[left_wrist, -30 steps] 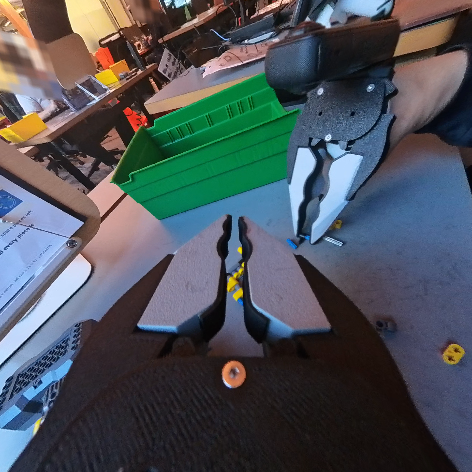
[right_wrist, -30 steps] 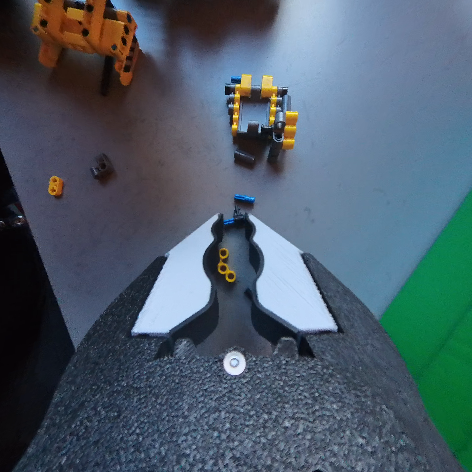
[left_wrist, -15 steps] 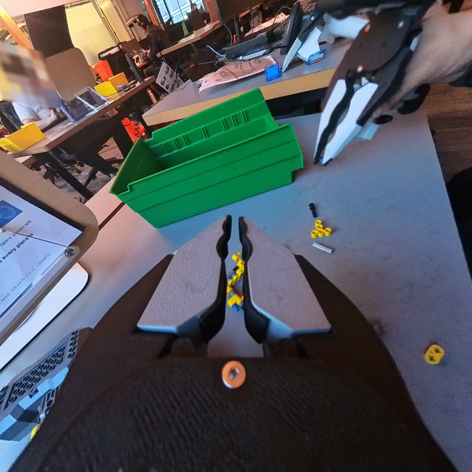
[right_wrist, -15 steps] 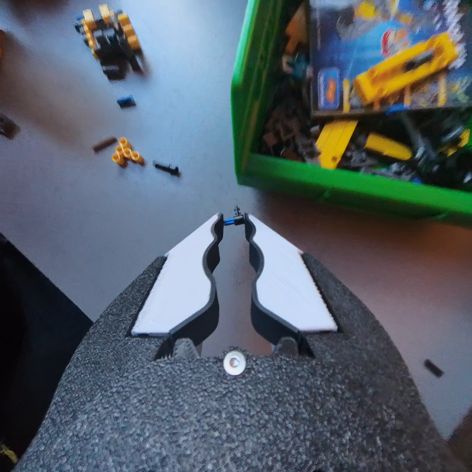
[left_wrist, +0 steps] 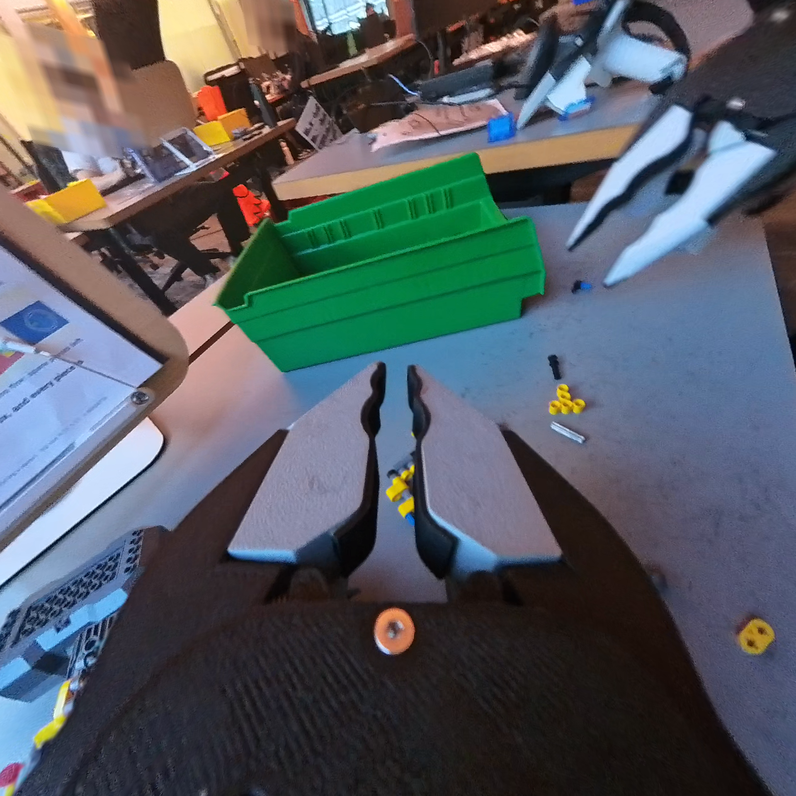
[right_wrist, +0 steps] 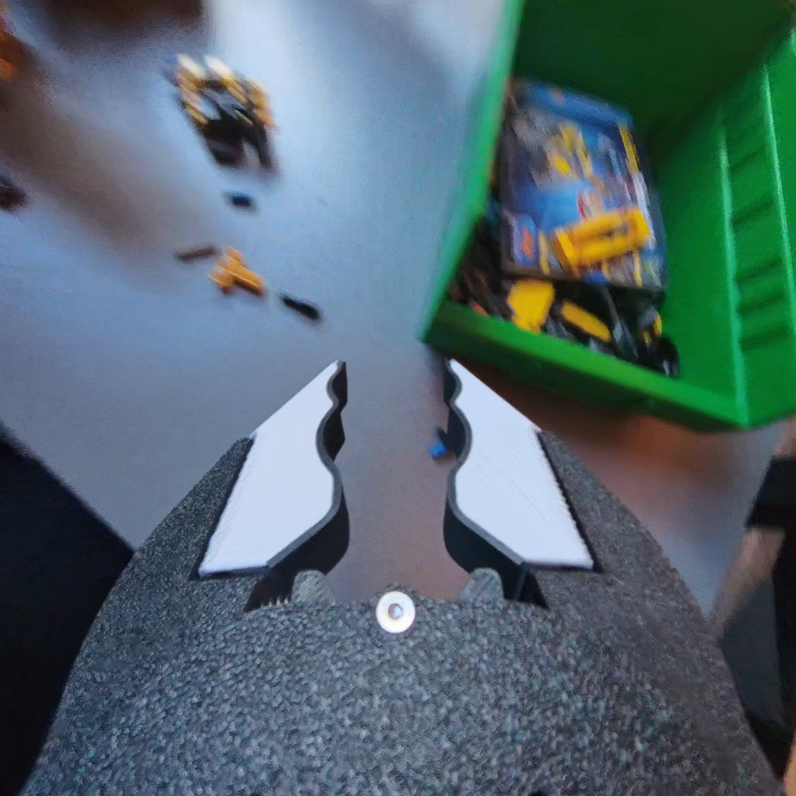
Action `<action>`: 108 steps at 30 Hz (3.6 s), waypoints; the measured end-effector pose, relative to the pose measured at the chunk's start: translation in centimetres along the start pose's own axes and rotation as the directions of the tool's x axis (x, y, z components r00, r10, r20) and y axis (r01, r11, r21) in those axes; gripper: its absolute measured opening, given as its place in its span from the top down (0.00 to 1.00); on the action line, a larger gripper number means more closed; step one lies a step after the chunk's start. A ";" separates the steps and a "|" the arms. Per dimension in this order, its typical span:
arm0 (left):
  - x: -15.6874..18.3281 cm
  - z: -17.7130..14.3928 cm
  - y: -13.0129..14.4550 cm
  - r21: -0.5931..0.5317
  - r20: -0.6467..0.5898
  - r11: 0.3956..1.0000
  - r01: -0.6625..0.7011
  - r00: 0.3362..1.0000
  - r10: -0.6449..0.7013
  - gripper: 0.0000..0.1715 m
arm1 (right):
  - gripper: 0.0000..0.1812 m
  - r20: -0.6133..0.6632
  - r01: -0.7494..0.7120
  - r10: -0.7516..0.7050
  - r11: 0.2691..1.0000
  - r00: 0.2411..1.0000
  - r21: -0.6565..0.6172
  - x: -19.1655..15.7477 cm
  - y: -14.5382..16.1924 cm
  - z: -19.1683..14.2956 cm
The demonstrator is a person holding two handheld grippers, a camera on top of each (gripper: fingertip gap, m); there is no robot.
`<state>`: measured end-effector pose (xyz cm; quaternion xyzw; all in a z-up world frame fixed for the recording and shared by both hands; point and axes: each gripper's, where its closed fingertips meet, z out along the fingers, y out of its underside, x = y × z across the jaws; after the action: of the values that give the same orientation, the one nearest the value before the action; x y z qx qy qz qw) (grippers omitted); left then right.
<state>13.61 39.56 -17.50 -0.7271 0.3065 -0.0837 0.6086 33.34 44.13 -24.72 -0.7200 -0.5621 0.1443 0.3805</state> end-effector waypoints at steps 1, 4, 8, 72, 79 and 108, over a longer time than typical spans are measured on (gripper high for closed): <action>-0.4 -0.1 -0.2 0.013 0.018 0.999 0.033 0.999 -0.033 0.94 | 0.78 0.046 0.030 -0.032 0.998 0.998 0.055 -1.8 -1.6 -0.1; -1.3 -0.4 -0.8 0.053 0.023 0.989 0.141 0.990 -0.142 0.84 | 0.79 0.237 0.003 -0.036 0.990 0.971 0.138 -7.9 -5.0 1.3; -2.6 -0.6 -0.5 0.049 0.040 0.975 0.216 0.975 -0.218 0.71 | 0.81 0.237 -0.079 0.045 0.988 0.970 0.136 -9.6 -7.7 6.2; -2.7 0.4 0.4 -0.033 0.144 0.998 -0.050 0.988 0.055 0.97 | 0.92 0.645 -0.485 0.124 0.768 0.754 0.419 -8.2 -22.0 8.3; -4.5 -0.6 -0.5 -0.105 0.338 0.958 -0.268 0.896 0.288 0.98 | 0.92 0.457 -0.341 0.083 0.784 0.886 0.519 -7.9 -23.9 8.2; -5.1 -2.8 -2.5 0.111 0.217 0.993 -0.031 0.976 0.007 0.98 | 0.83 0.256 -0.025 0.024 1.000 0.966 0.003 -3.4 -0.1 -2.4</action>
<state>9.04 40.22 -13.25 -0.6932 0.2401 -0.0154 0.6794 33.64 40.06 -23.80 -0.7011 -0.5971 0.2425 0.3052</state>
